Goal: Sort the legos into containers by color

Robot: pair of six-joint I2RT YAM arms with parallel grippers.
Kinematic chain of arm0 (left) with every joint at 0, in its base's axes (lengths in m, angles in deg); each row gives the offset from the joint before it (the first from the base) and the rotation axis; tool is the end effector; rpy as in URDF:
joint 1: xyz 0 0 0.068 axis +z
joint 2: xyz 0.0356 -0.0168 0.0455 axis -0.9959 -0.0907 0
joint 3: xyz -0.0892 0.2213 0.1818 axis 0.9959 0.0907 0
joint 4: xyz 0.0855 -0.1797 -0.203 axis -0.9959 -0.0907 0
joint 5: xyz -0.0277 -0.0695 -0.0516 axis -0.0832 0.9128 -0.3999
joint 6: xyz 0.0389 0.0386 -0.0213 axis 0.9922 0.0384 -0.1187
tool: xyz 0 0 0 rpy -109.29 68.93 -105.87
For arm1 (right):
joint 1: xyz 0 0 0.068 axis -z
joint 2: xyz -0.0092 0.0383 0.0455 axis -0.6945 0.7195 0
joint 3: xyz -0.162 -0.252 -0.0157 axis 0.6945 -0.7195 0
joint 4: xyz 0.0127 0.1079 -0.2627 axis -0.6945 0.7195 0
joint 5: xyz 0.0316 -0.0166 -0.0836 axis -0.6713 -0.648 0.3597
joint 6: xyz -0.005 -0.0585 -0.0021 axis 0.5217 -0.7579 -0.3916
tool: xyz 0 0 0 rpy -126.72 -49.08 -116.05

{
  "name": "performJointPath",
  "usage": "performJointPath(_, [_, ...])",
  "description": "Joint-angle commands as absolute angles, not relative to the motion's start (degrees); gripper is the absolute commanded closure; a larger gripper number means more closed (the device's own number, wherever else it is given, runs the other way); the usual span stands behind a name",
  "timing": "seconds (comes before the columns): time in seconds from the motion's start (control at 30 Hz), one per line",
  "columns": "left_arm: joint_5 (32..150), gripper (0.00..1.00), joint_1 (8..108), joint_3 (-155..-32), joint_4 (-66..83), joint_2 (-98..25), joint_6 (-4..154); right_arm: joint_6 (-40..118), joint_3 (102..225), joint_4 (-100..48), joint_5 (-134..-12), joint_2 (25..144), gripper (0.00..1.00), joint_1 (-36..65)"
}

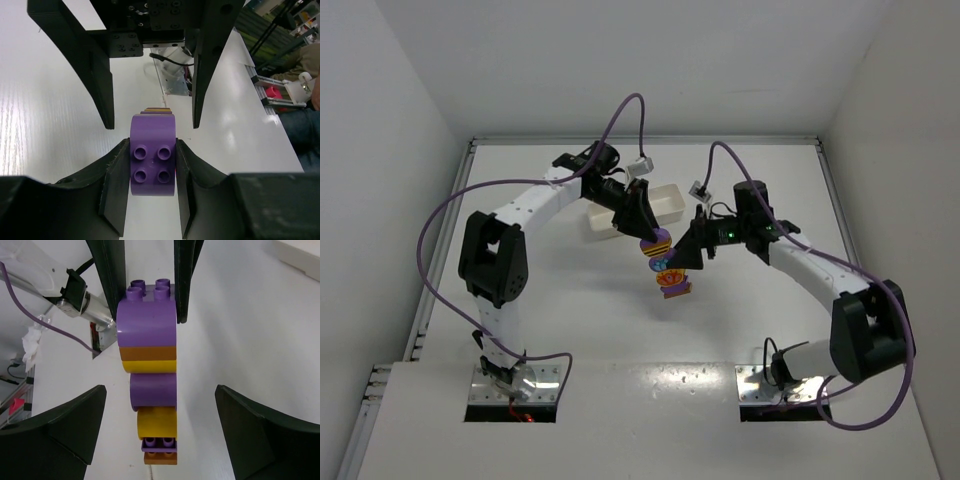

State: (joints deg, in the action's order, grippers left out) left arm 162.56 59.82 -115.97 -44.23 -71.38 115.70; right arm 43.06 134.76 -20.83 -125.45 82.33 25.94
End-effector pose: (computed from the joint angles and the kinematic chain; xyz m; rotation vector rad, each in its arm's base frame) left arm 0.3701 -0.2185 0.3002 1.3011 1.7078 -1.7547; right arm 0.2739 0.1282 0.2485 -0.7302 2.0669 1.4429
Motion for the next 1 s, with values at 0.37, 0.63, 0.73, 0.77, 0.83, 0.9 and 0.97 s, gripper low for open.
performJointPath(0.37, [167.11, 0.94, 59.92, -115.75, -43.36, -72.58, 116.29, 37.65, 140.12, -16.69, -126.44, 85.27, 0.45, 24.21])
performJointPath(0.63, [167.11, 0.94, 60.44, -116.28, -43.36, -72.58, 116.29, 36.23, 140.21, -15.54, -126.44, 84.74, 0.21, 23.16])
performJointPath(0.73, [167.63, 0.94, 60.45, -116.28, -43.36, -72.58, 116.29, 35.71, 140.21, -15.54, -125.91, 84.74, 0.32, 23.16])
performJointPath(0.77, [168.16, 0.94, 60.45, -116.28, -43.36, -72.58, 116.29, 35.71, 140.21, -15.54, -125.91, 84.74, 0.36, 23.16])
performJointPath(0.83, [168.16, 0.94, 60.45, -116.28, -43.36, -72.06, 116.29, 35.71, 140.21, -15.54, -125.91, 84.74, 0.46, 23.16])
performJointPath(0.9, [168.68, 0.94, 60.45, -116.28, -42.83, -72.06, 116.29, 35.71, 140.21, -15.54, -125.91, 85.26, 0.51, 23.16])
performJointPath(0.97, [169.21, 0.94, 60.45, -116.28, -42.83, -71.53, 116.29, 35.71, 140.21, -15.54, -125.91, 85.27, 0.64, 23.16])
